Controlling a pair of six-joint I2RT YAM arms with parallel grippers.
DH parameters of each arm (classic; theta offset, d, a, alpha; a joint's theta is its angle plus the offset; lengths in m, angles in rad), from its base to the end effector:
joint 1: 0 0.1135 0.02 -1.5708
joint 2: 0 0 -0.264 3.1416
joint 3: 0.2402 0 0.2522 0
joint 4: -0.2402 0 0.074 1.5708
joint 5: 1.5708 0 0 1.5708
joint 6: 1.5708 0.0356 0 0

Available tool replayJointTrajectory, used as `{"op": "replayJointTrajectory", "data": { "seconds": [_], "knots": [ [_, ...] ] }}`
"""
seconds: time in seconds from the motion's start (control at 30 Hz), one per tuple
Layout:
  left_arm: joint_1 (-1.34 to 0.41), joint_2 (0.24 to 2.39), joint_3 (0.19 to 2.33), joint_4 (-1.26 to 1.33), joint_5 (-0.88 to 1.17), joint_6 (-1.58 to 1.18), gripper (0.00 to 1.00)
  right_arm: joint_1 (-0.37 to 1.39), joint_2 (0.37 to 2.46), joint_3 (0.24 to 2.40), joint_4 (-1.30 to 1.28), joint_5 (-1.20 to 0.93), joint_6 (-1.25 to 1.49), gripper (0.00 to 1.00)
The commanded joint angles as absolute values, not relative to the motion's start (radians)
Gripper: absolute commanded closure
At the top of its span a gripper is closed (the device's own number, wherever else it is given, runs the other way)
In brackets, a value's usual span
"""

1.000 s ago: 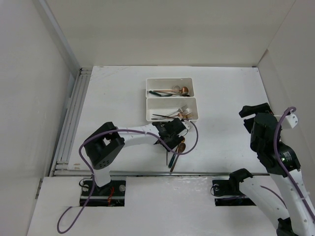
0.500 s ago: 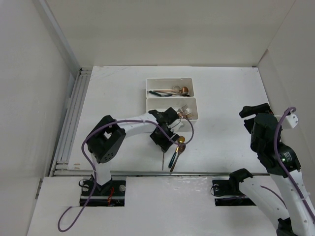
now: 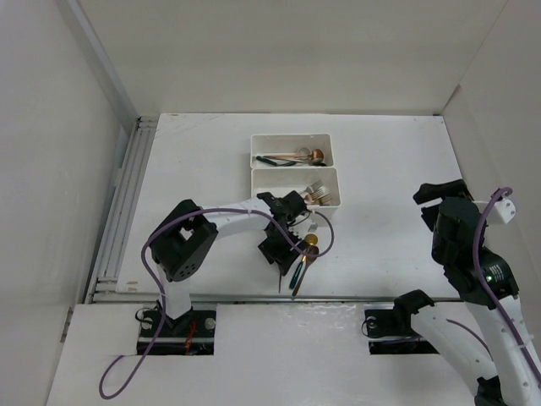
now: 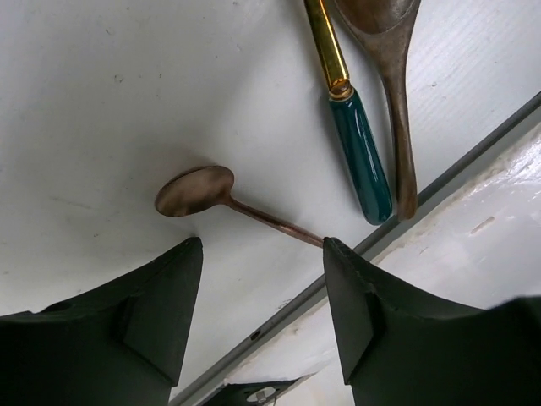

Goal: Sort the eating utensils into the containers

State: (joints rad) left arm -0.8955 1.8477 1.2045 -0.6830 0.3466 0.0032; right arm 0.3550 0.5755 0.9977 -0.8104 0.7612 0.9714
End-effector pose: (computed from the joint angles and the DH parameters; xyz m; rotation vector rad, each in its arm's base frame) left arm 0.2095 -0.2809 0.1643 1.3639 2.6792 -0.6341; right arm 0.0927 0.0082 0.3745 1.0004 1.5586 0.1754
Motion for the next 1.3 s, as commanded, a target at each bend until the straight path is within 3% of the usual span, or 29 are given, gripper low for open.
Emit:
{"op": "replayJointTrajectory", "data": {
  "seconds": [0.0,0.17,0.33,0.67,0.8,0.97,1.27],
  "knots": [
    [-0.899,1.796,1.183,-0.712,0.368,-0.017,0.43,0.364,0.568,1.026,-0.821,0.796,0.956,0.20],
    [-0.920,1.796,1.141,-0.666,0.278,-0.080,0.42,0.364,0.558,1.017,-0.830,0.805,0.965,0.20],
    [-0.995,1.842,1.152,-0.632,0.114,-0.190,0.53,0.364,0.549,1.008,-0.848,0.816,0.965,0.20],
    [-1.005,1.899,1.143,-0.601,0.107,-0.241,0.62,0.364,0.506,0.986,-0.857,0.856,0.965,0.20],
    [-1.005,1.957,1.143,-0.591,0.116,-0.250,0.73,0.364,0.497,0.977,-0.857,0.867,0.965,0.20],
    [-1.005,1.976,1.155,-0.571,0.137,-0.250,1.00,0.364,0.497,0.977,-0.867,0.887,0.965,0.20],
    [-1.005,1.936,1.195,-0.609,0.074,-0.192,1.00,0.364,0.488,0.977,-0.867,0.896,0.965,0.20]
  ]
}}
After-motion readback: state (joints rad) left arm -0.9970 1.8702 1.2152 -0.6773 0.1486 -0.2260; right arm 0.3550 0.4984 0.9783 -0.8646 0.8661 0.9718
